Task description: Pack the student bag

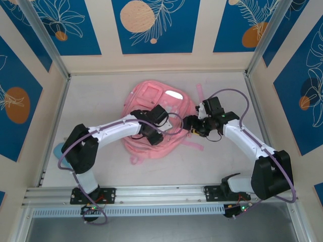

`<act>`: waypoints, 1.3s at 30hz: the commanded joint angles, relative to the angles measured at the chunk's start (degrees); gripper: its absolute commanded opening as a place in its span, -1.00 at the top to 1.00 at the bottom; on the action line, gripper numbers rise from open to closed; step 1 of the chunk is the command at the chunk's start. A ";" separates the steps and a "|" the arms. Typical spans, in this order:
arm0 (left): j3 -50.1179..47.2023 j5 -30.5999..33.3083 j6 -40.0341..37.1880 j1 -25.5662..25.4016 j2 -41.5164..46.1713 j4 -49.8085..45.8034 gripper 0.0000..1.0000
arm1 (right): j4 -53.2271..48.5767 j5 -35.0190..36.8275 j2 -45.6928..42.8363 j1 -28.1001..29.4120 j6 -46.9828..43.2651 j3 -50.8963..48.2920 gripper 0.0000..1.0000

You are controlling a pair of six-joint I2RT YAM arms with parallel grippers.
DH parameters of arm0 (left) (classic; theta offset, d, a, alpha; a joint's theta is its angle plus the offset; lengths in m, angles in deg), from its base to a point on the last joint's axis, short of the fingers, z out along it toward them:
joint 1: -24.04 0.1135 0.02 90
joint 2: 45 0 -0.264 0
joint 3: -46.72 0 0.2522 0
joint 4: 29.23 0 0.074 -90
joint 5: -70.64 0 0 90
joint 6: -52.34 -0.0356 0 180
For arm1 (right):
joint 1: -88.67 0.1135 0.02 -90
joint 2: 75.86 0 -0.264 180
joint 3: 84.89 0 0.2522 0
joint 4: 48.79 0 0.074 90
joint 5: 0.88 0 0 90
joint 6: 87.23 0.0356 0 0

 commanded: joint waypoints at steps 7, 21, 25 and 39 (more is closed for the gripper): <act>3.15 -0.05 1.06 0.44 2.37 7.94 0.95 | 1.79 -5.73 -0.98 0.14 -6.95 -1.48 -0.28; 7.08 0.51 2.25 0.47 3.73 9.13 1.00 | 4.45 -7.35 11.91 1.91 -20.54 6.53 -0.36; 7.22 1.62 2.61 0.42 3.89 9.09 1.00 | 5.55 -7.47 13.70 2.07 -23.82 7.00 -0.20; 7.17 1.94 3.15 0.53 3.79 9.09 1.00 | 4.98 -6.86 18.33 3.08 -29.86 7.27 -0.38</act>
